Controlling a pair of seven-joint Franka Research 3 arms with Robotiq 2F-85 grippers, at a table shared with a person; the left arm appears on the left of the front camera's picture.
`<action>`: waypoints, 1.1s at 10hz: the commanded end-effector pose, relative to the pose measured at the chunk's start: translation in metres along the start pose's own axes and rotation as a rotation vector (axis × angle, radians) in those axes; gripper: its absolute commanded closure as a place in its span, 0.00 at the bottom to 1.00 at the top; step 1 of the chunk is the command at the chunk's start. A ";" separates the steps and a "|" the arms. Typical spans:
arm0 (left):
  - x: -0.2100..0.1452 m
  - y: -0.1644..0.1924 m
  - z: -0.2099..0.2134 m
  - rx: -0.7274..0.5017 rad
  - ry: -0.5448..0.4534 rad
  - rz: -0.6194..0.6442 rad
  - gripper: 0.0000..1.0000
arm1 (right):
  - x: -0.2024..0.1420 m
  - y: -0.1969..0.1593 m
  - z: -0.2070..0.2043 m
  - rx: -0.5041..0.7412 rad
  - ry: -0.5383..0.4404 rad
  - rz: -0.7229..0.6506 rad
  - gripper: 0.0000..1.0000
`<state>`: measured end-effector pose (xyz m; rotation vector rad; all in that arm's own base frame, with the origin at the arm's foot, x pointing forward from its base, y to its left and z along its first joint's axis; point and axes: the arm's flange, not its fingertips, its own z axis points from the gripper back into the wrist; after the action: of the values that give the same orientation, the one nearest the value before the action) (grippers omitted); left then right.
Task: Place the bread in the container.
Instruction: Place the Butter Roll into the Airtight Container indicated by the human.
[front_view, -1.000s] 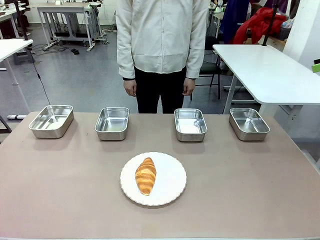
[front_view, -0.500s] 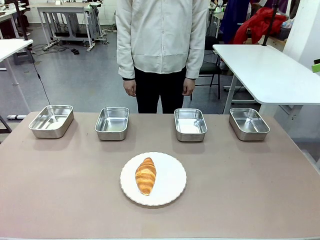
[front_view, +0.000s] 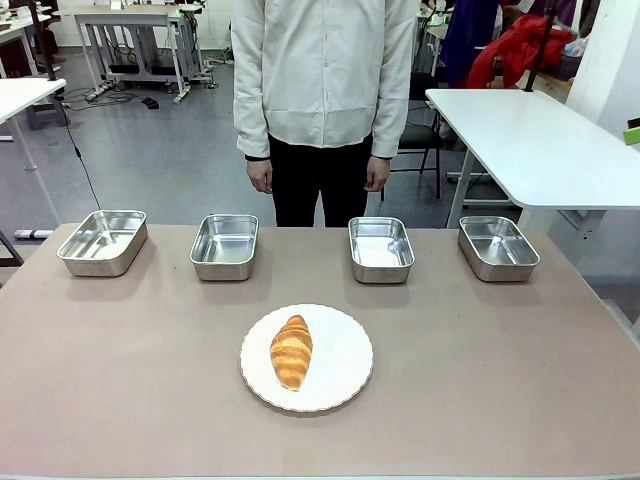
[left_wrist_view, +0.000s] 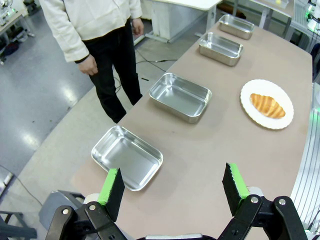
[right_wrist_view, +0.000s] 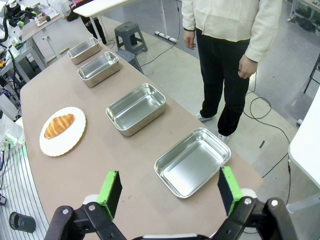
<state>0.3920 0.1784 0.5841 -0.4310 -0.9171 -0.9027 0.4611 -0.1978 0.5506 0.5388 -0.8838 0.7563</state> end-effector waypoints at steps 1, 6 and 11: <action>0.000 -0.001 0.001 -0.005 -0.005 -0.014 0.00 | 0.001 0.000 0.000 0.000 -0.004 0.002 0.00; 0.000 -0.001 0.001 -0.005 -0.005 -0.014 0.00 | 0.001 0.000 0.000 0.000 -0.004 0.002 0.00; 0.000 -0.001 0.001 -0.005 -0.005 -0.014 0.00 | 0.001 0.000 0.000 0.000 -0.004 0.002 0.00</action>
<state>0.3920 0.1784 0.5841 -0.4309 -0.9171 -0.9027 0.4611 -0.1978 0.5506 0.5388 -0.8838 0.7563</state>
